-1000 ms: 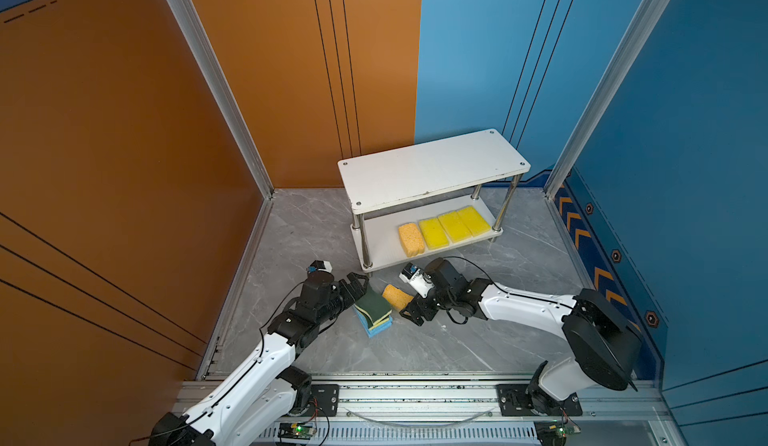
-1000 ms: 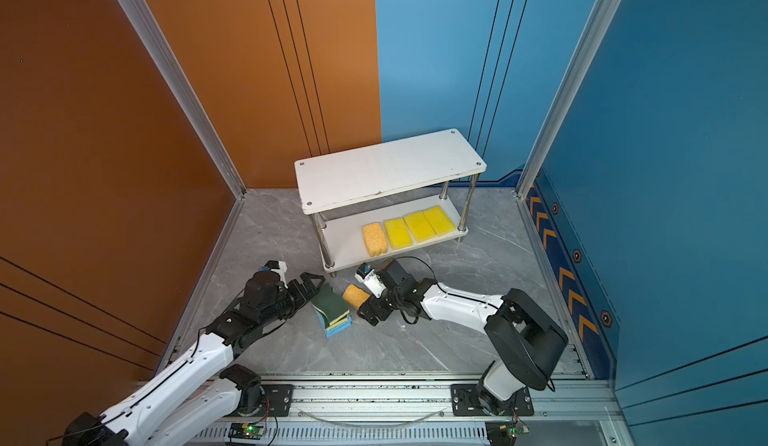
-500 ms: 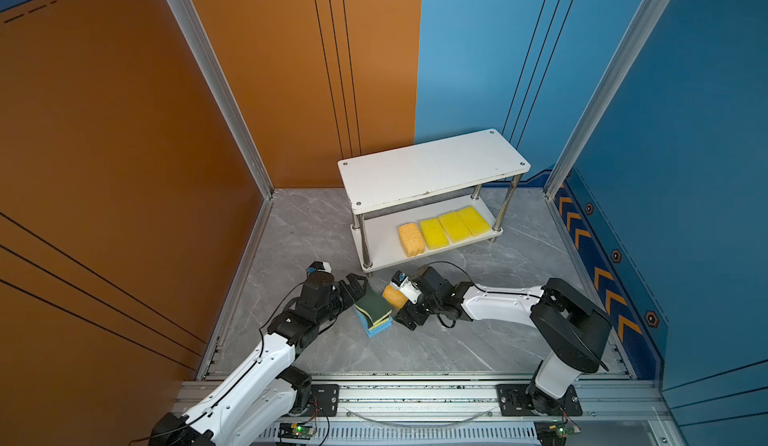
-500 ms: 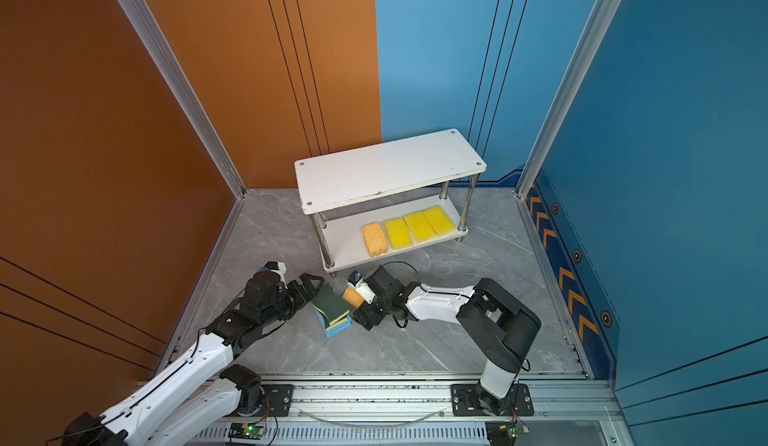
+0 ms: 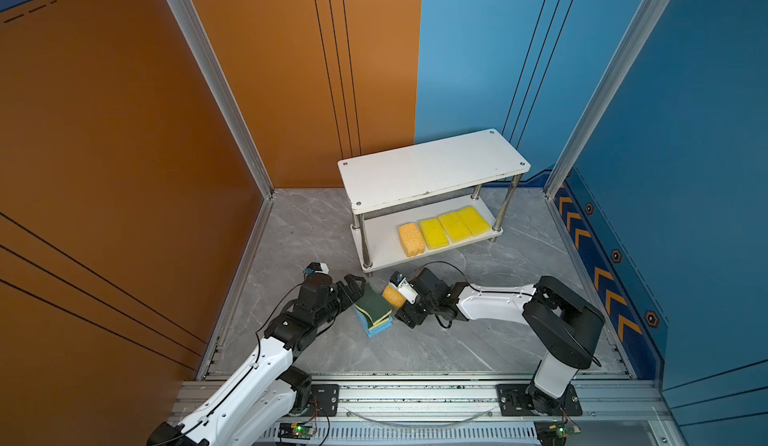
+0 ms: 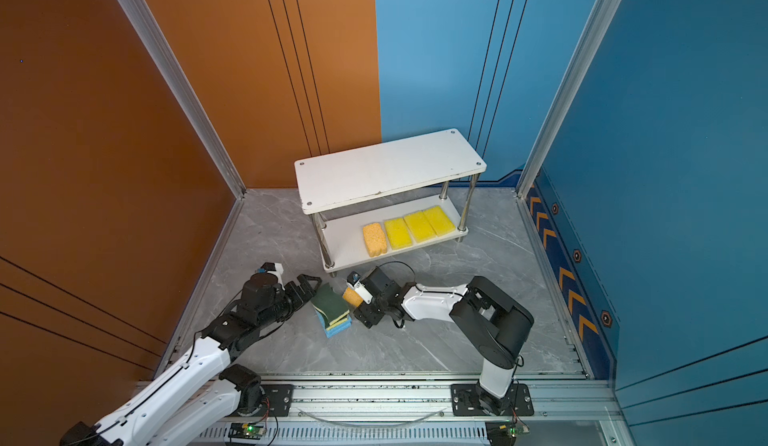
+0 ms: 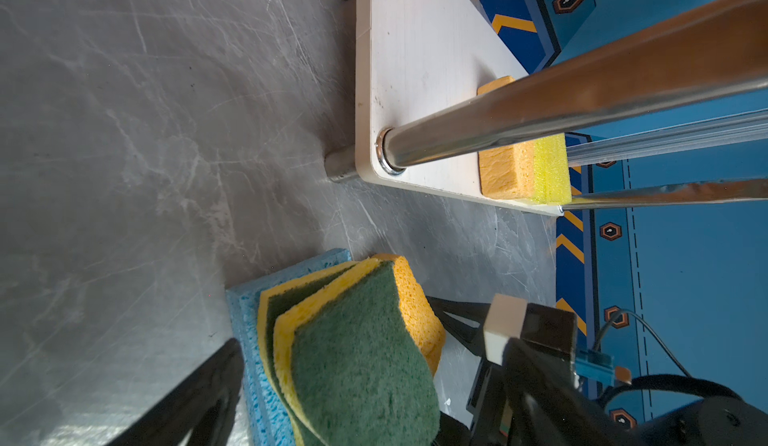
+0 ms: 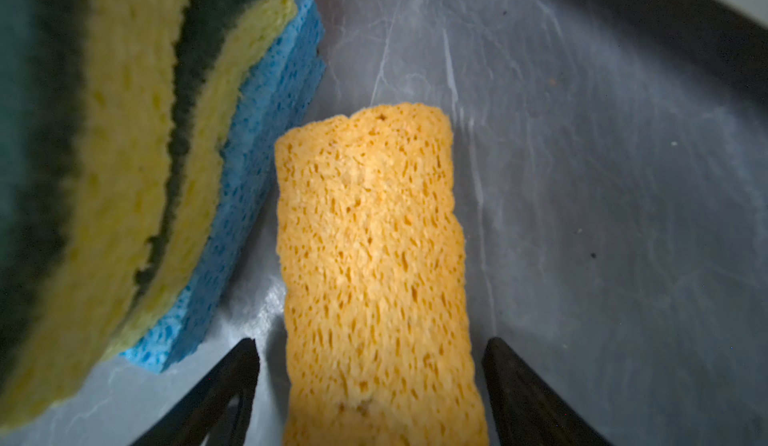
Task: Place and organize the cleaning sponges onto the shelf
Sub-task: 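Lower the open right gripper over the second orange cellulose sponge, then close the right gripper on the orange cellulose sponge and lift it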
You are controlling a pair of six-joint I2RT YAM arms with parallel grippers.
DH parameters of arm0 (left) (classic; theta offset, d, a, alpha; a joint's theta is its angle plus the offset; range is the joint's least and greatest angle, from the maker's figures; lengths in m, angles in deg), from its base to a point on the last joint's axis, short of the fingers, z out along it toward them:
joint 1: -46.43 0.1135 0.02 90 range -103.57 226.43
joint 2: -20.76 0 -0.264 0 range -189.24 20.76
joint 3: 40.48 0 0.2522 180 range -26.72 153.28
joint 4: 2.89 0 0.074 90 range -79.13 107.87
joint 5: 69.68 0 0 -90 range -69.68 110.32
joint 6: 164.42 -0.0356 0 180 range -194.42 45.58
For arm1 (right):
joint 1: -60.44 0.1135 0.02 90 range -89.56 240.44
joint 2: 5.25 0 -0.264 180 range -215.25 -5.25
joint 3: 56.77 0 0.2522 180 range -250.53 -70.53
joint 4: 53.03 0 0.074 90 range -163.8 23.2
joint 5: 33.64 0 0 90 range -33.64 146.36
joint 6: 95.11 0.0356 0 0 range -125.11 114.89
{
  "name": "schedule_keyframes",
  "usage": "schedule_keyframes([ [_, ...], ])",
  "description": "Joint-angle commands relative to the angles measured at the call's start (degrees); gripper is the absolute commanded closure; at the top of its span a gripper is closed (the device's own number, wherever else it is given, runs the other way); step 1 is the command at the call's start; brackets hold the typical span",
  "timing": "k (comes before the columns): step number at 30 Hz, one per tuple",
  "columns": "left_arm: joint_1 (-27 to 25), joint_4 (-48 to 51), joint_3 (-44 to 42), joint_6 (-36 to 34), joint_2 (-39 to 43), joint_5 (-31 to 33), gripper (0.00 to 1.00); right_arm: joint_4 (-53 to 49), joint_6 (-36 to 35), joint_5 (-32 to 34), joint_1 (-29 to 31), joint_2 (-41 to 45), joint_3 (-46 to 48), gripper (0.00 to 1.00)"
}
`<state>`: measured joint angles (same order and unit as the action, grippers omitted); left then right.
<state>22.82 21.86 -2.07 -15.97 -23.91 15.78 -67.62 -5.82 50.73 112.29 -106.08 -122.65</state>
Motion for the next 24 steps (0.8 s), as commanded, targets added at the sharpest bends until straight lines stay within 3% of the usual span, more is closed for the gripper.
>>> schedule_keyframes([
  [1, 0.7, 0.8, -1.2, -0.5, 0.8, 0.2, 0.02, -0.2, -0.6, 1.7, 0.1, -1.3, -2.8, 0.21],
  [13, 2.5, -2.0, -1.8, -0.4, 0.3, -1.4, 0.03, -2.2, 0.4, 2.4, -0.5, -1.7, -4.0, 0.35],
  [24, 2.9, -2.0, -2.3, -0.2, 0.2, -1.4, 0.02, -2.8, 0.4, 2.3, -0.8, -2.5, -3.9, 0.38],
])
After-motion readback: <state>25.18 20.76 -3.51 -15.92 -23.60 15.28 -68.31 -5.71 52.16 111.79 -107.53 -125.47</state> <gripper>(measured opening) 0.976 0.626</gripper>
